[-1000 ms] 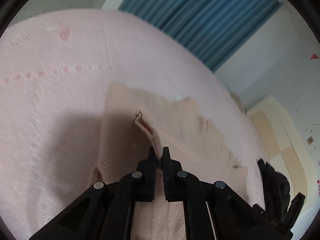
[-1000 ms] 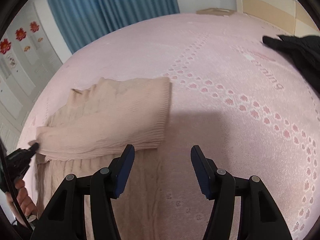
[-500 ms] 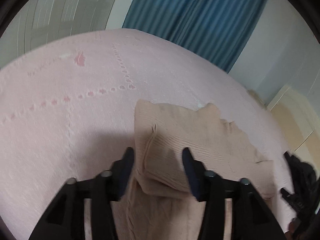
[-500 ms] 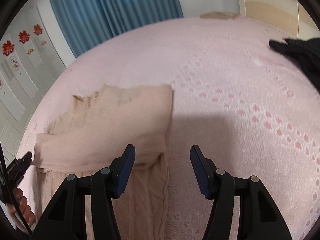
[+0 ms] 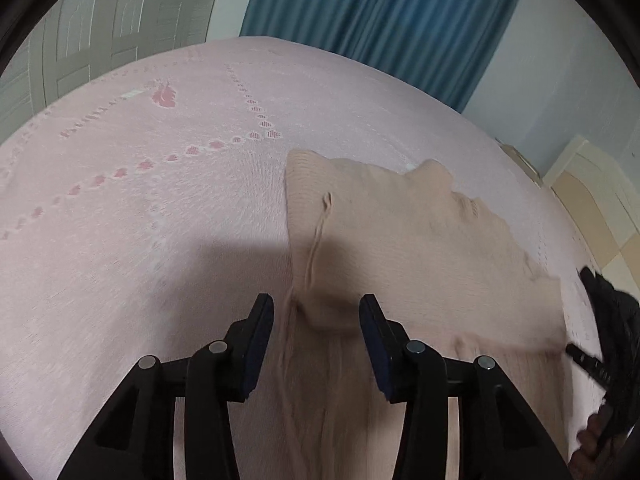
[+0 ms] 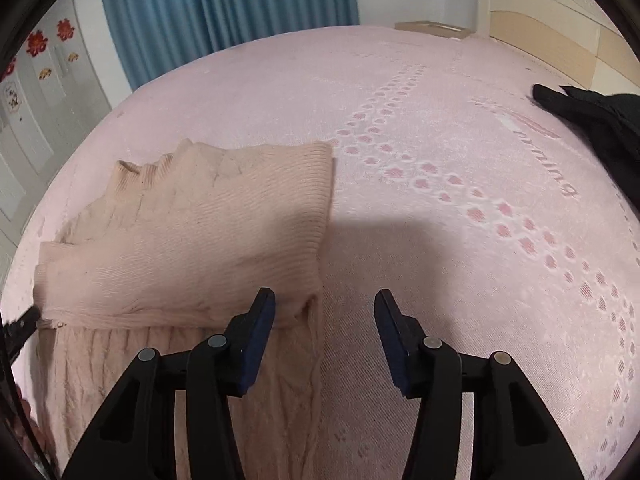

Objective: Fold small clothes

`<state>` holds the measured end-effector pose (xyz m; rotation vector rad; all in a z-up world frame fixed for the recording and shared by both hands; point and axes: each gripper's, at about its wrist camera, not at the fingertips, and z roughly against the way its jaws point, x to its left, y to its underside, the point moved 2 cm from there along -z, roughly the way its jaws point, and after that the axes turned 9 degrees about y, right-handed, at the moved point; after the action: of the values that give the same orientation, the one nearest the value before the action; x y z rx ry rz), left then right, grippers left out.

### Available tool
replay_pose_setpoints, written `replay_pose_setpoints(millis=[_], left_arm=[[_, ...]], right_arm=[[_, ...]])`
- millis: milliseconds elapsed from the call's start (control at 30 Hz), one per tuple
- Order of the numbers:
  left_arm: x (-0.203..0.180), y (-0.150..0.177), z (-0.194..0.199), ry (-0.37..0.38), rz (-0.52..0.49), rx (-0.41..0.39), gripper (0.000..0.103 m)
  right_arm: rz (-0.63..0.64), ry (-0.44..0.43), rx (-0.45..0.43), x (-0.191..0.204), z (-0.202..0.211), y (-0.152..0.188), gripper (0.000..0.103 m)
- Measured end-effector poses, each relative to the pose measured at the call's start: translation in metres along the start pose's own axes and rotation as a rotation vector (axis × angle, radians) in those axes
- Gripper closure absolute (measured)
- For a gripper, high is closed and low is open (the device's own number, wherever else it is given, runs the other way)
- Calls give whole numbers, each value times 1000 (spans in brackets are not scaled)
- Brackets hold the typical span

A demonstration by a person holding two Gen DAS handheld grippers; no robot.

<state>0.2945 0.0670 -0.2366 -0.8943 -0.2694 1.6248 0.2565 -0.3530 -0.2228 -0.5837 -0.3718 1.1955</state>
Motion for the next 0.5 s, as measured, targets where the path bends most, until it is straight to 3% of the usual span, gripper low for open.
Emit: replay_pose_setpoints(millis=[133,267,500], left_arm=[[-6,27,37,-3,-16,31,61],[-11,54,81,-42,-48,42,61],[-29,110,162,-67,-104,23,61]], right_arm=[[-16,-46,-51,-8,29,9,52],[-44,-36,-153,-9,67,19,52],[54,-118,-176,-23,131,83,52]])
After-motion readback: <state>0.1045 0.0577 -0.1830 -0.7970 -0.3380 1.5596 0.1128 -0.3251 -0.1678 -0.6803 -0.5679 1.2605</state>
